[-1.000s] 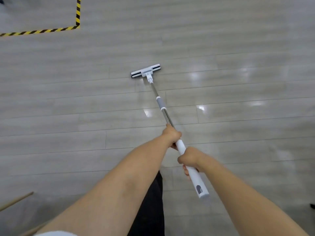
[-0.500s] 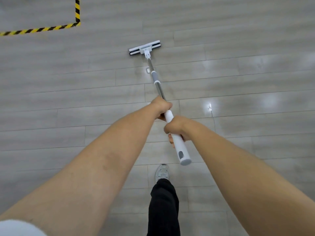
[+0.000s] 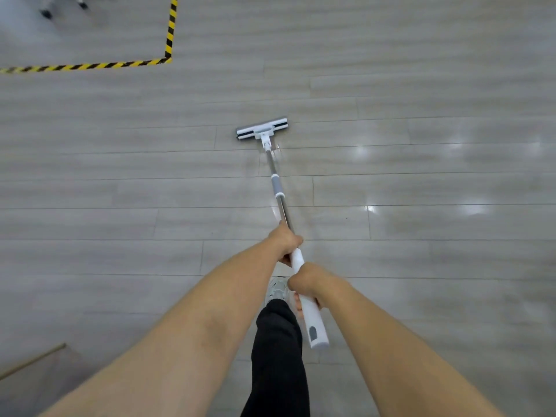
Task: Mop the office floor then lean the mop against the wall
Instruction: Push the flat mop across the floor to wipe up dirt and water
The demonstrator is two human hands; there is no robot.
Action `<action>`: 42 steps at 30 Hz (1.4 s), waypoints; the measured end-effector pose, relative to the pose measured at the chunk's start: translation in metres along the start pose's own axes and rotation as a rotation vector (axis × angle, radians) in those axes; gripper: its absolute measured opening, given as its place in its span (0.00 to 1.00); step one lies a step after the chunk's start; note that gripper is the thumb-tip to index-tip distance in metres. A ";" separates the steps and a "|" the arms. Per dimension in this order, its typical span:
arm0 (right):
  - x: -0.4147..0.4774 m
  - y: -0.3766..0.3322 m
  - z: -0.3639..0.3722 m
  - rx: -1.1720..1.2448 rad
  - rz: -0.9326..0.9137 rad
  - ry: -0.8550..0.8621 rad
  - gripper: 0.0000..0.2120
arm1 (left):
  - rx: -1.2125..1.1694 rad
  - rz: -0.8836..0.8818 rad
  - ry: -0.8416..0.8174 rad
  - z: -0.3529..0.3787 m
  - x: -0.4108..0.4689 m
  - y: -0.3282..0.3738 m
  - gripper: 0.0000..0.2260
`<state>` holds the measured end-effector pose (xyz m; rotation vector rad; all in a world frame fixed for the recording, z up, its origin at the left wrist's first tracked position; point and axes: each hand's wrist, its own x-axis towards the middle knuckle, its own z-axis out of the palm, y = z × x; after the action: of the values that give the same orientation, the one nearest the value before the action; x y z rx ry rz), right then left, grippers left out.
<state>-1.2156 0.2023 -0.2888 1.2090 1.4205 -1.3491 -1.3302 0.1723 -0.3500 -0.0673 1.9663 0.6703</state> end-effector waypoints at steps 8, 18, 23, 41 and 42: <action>-0.104 0.237 0.063 -0.110 -0.016 -0.011 0.11 | -0.108 -0.036 -0.061 0.145 -0.177 -0.149 0.15; -0.178 0.305 0.078 -0.070 -0.067 -0.061 0.15 | -0.188 -0.037 0.012 0.184 -0.269 -0.187 0.15; -0.161 0.270 0.096 -0.059 -0.065 -0.072 0.12 | -0.172 -0.010 0.013 0.150 -0.242 -0.193 0.14; -0.026 -0.165 0.069 -0.057 -0.088 -0.032 0.10 | -0.226 0.074 0.050 -0.175 0.031 -0.014 0.15; -0.019 -0.191 0.068 -0.054 -0.090 -0.026 0.10 | -0.231 0.074 0.052 -0.195 0.045 -0.002 0.15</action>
<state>-1.4018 0.1387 -0.2366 1.1005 1.4994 -1.3738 -1.5094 0.0869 -0.3237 -0.1543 1.9406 0.9507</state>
